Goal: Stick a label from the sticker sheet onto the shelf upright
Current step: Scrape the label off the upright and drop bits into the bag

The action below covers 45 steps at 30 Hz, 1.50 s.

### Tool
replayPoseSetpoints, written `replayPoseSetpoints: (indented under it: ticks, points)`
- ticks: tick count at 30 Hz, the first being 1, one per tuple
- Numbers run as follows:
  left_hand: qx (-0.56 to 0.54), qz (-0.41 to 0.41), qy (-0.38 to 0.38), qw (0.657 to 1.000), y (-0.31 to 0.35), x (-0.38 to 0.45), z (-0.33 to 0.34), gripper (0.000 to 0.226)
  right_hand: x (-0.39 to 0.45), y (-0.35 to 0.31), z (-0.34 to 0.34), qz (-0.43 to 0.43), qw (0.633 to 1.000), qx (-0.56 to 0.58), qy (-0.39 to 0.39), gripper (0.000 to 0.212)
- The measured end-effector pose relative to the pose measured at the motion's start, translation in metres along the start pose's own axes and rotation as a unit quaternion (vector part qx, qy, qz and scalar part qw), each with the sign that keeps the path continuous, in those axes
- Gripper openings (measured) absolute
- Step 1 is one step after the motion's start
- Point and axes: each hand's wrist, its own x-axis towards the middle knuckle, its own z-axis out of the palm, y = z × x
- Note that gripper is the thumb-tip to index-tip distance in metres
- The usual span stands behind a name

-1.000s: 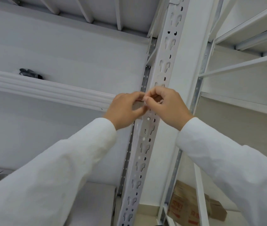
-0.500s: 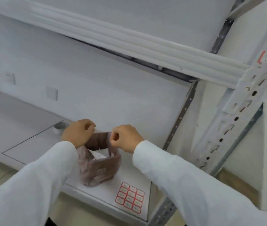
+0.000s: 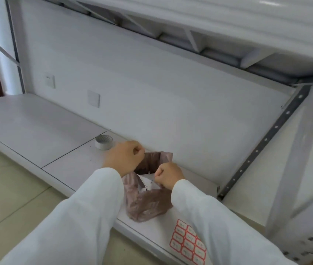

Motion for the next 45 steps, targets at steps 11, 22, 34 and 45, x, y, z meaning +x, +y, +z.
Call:
replayPoseSetpoints:
  ticks: [11, 22, 34, 45]
  points:
    - [-0.007, 0.018, -0.019, 1.0, 0.009, -0.002, 0.003, 0.017, 0.003, 0.01, -0.011, 0.012, 1.0, -0.011, 0.012, 0.02]
    - [0.022, 0.133, 0.018, 0.991, 0.061, -0.02, 0.009, 0.017, -0.103, 0.0, -0.14, -0.096, 0.978, -0.119, 0.141, 0.019]
    - [-0.11, 0.597, 0.262, 0.75, 0.31, -0.117, -0.024, 0.019, -0.284, 0.036, -0.309, -0.249, 0.794, -0.083, 0.548, 0.012]
    - [0.074, 0.389, 0.065, 0.916, 0.384, -0.09, -0.048, 0.072, -0.277, 0.082, -0.352, -0.194, 0.707, -0.275, 0.623, 0.019]
